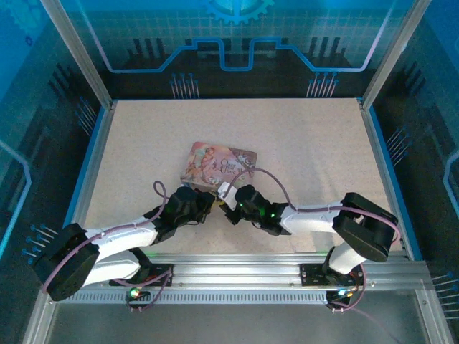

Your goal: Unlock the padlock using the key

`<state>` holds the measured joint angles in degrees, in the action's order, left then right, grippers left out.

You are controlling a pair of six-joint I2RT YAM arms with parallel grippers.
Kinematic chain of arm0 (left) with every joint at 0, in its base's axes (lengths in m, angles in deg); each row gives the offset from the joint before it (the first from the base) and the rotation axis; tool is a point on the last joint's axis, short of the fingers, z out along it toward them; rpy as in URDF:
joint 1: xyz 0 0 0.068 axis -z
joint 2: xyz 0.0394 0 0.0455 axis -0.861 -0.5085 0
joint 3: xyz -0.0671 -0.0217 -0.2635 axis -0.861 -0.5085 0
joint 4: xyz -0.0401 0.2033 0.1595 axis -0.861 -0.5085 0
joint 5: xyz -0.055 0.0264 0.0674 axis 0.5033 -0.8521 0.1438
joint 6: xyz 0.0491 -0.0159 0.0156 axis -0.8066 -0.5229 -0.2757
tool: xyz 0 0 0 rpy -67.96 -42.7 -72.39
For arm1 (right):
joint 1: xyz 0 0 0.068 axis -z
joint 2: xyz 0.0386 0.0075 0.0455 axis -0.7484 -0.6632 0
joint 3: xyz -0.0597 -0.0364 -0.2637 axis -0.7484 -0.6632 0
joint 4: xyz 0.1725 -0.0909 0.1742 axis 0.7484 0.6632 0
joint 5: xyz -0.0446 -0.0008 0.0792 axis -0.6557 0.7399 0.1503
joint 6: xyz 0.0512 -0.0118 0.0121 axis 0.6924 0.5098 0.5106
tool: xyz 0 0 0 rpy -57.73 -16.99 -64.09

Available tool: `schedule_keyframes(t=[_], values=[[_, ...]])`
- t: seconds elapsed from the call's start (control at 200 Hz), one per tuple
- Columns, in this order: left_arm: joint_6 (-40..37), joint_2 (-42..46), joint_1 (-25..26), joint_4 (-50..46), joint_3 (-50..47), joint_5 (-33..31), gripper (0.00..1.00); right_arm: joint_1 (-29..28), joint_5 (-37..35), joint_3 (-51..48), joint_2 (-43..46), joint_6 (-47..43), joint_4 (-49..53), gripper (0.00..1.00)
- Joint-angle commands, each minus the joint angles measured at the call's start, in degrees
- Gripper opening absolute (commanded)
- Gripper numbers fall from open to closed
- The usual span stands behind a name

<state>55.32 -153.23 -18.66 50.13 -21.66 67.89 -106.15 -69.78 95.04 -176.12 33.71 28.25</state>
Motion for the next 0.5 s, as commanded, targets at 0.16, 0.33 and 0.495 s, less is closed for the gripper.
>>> schedule_keyframes(t=[0.16, 0.33, 0.495], values=[[-0.11, -1.36, 0.33, 3.11, 2.21, 2.94, 0.00, 1.88, 6.86, 3.24, 1.13, 17.69, -2.22, 0.00], [-0.42, -2.18, 0.29, 3.57, 2.29, 3.14, 0.00, 2.32, 7.79, 3.86, 0.05, 22.85, -1.47, 0.00], [-0.77, -3.23, 0.27, 4.38, 2.45, 3.56, 0.00, 2.40, 6.54, 4.66, -1.01, 23.19, 1.22, 0.00]])
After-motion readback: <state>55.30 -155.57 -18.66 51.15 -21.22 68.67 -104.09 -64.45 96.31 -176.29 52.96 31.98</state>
